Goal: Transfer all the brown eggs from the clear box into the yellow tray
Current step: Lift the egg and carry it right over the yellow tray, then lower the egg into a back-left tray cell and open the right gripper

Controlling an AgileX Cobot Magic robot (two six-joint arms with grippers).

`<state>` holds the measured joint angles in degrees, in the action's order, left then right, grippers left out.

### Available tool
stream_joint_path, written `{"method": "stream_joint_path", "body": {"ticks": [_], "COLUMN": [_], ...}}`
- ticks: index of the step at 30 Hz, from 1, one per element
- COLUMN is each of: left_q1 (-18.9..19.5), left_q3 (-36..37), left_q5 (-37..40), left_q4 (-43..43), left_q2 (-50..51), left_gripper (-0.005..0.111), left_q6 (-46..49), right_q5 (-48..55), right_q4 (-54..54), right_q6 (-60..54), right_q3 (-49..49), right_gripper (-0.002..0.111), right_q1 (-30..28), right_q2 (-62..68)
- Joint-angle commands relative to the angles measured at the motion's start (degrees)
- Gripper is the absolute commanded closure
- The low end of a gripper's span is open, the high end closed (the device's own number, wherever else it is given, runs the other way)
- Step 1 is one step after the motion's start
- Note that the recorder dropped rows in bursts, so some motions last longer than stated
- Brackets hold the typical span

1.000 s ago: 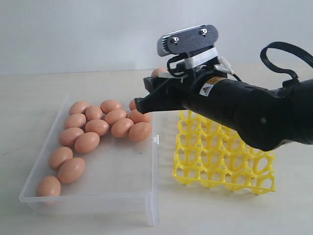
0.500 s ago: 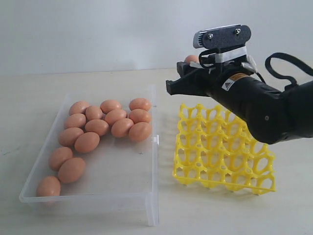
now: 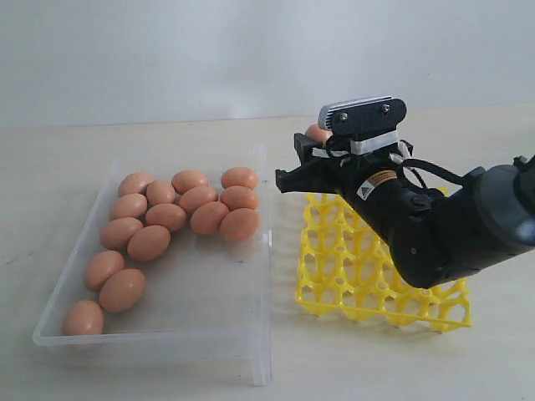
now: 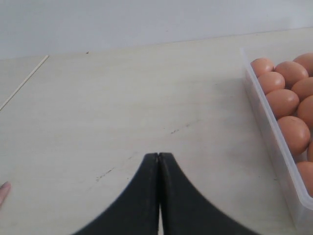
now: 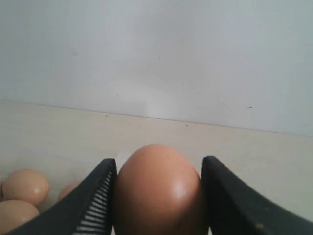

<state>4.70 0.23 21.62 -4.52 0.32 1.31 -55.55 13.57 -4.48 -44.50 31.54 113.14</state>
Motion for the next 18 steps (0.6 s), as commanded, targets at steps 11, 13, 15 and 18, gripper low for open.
{"method": "stream_joint_path", "body": {"ticks": [11,13,15,18], "left_q1": [-0.3,-0.3,-0.3,-0.3], "left_q3": [-0.2,-0.2,-0.2,-0.2], "left_q5": [0.0,0.0,0.0,0.0], "left_q4": [0.5,0.5,0.5,0.5], "left_q2": [-0.3,-0.3,-0.3,-0.3], "left_gripper": [0.107,0.107,0.107,0.107], "left_q6": [-0.1,-0.1,-0.1,-0.1], "right_q5": [1.2,3.2,9.2,15.6], "right_q4": [-2.4,-2.4,-3.4,-6.0], "right_q6": [3.7,3.6,3.6,3.6], "right_q3": [0.1,-0.4,-2.5,-6.2], "right_gripper": [0.108,0.108,0.108,0.108], "right_q1": [-5.0,-5.0,-5.0,-5.0], "right_q2": [3.1,3.1,3.7,4.9]}}
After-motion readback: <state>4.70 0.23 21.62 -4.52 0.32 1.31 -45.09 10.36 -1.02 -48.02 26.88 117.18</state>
